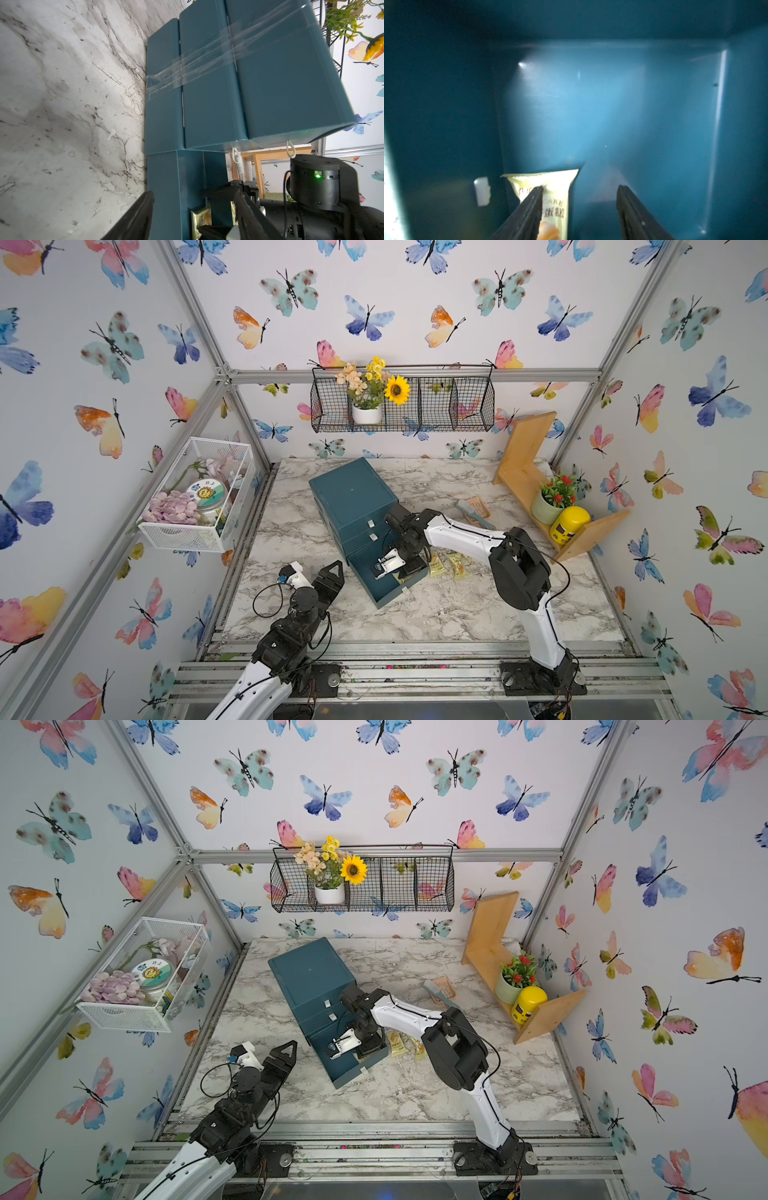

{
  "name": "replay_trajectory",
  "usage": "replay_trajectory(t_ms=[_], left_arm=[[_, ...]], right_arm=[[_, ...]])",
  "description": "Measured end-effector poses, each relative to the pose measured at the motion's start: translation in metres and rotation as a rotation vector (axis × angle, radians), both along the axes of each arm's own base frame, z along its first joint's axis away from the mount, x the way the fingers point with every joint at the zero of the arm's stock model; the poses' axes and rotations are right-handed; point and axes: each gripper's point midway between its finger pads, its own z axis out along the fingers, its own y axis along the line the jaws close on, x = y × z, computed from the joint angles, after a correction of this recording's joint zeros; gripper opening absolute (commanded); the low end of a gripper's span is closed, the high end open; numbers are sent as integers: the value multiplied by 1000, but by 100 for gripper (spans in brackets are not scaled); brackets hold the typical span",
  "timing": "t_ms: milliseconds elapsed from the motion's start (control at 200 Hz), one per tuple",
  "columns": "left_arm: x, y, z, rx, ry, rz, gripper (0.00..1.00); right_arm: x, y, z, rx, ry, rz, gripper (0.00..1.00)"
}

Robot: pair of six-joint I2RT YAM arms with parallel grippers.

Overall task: Take the cookies out of the drawer
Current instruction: Pick up the cookie from the drawer.

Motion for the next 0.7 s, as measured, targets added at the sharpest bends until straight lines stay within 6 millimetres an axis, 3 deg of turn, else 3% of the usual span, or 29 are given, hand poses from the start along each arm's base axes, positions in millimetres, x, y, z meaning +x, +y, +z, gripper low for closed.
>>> replay_trajectory(t_ms=[290, 546, 701], left_arm=[[1, 0, 2, -5, -8, 0, 67], [0, 0, 5, -16, -19, 1, 67], [0, 0, 6, -17, -20, 1, 67]], right_arm=[[8, 3, 0, -3, -48, -19, 58], [37, 35, 14, 123, -162, -108, 56], [38, 44, 19, 169, -142, -147, 56]])
